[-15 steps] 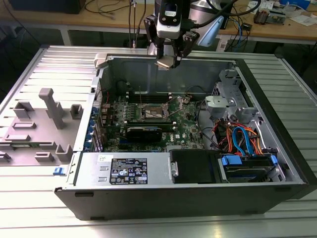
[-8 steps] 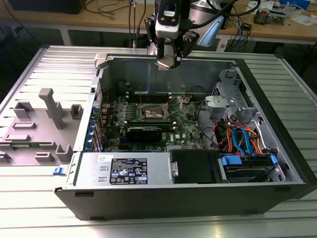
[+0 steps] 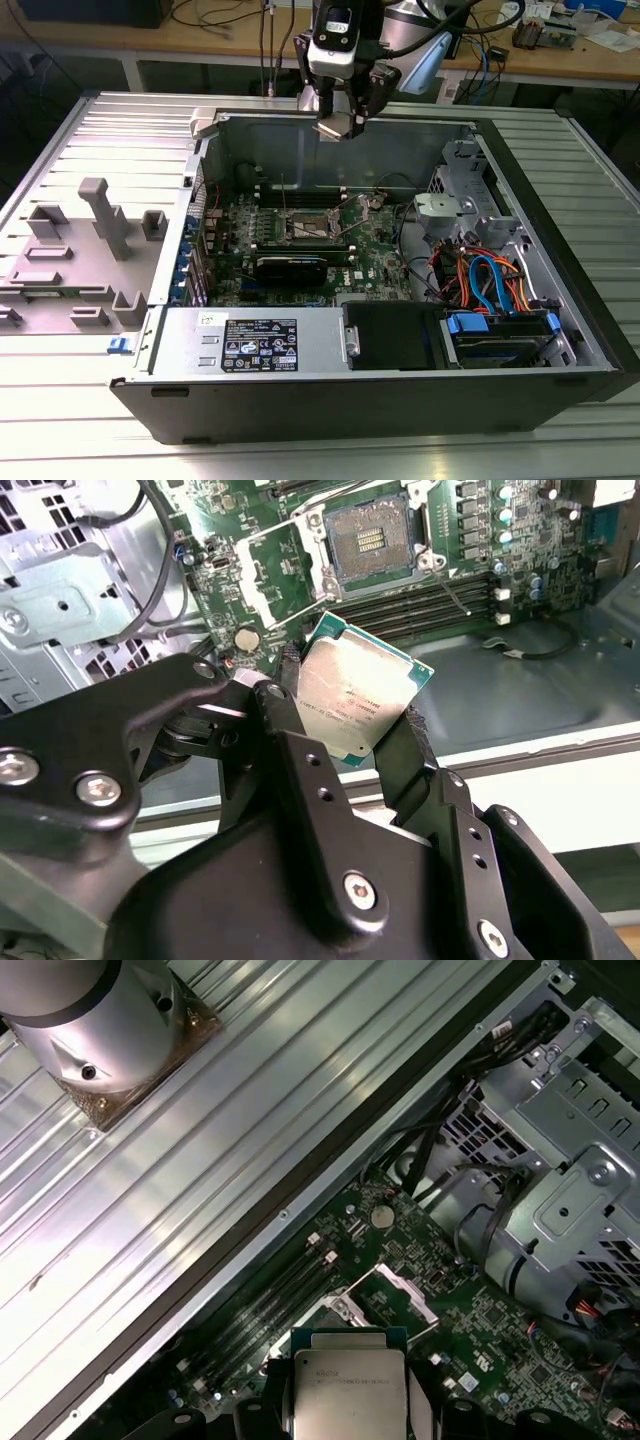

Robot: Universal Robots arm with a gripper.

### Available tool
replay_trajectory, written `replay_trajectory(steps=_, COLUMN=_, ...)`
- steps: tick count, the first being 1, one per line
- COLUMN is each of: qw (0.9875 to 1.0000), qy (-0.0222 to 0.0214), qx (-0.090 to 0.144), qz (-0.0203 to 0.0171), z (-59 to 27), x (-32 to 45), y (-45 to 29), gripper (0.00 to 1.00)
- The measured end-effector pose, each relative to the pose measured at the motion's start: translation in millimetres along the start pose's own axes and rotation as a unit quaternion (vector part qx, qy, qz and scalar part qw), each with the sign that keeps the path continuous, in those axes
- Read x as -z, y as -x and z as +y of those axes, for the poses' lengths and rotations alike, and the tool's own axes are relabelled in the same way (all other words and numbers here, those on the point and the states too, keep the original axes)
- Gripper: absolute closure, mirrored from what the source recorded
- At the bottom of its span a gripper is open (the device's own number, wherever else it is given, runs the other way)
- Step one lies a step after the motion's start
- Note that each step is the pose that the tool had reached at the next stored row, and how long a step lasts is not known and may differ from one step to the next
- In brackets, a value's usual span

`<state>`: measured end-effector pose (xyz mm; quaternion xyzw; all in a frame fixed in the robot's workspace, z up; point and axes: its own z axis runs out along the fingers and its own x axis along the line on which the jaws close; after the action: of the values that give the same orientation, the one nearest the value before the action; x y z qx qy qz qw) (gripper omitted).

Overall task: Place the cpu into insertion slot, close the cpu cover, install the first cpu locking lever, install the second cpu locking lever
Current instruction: 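Place the cpu into insertion slot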

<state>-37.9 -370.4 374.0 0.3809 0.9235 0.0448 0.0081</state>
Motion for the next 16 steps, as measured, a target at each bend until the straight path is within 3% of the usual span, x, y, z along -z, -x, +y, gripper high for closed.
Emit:
replay_trajectory(steps=6, qw=0.9999, qy=0.0002, qx=-0.013, qz=-0.0012, z=0.0, x=-0.1, y=0.0, gripper=0.46)
replay_trajectory(steps=16, qw=0.9999, qy=0.0002, qx=-0.014, qz=-0.0012, z=0.0, x=-0.1, y=0.0, gripper=0.46)
